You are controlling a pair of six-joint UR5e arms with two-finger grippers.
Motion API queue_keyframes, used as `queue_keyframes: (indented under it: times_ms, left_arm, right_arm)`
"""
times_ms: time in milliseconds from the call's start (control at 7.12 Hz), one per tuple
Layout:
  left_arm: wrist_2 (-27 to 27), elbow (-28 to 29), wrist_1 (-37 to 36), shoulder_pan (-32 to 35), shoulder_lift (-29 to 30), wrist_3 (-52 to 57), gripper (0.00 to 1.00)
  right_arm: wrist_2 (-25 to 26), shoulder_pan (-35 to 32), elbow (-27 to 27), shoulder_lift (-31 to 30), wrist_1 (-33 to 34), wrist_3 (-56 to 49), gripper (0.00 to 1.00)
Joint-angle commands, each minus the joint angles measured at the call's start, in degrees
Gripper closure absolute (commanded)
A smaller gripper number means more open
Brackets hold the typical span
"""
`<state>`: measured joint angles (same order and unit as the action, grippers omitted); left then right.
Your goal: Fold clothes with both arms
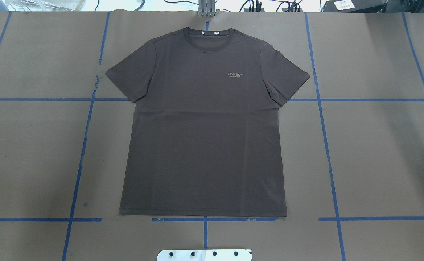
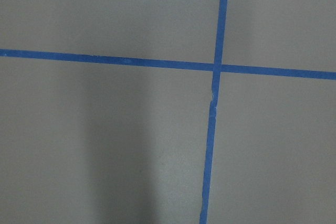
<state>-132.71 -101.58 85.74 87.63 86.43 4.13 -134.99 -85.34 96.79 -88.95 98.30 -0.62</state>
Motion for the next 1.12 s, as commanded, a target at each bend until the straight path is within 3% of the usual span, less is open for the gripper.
queue_keyframes:
  times_ms: [0,702,983]
  left_arm:
    - [0.0,-1.85,-0.48,0.0,-0.12,0.17,0.0]
    - [-0.09,-2.57,-0.13,-0.35,0.14,-0.17,0.0]
    - [-3.94,-3.7,-0.05,-0.26,0.24,-0.7,0.0]
  right_arm:
    - [-0.09,0.0,0.32,0.0,0.05,0.0,0.0]
    - [-1.5,0.44,0.59,-0.09,-0.04,-0.09,0.0]
    - [-2.99,2.7,1.73,0.44,-0.74,0.09,0.0]
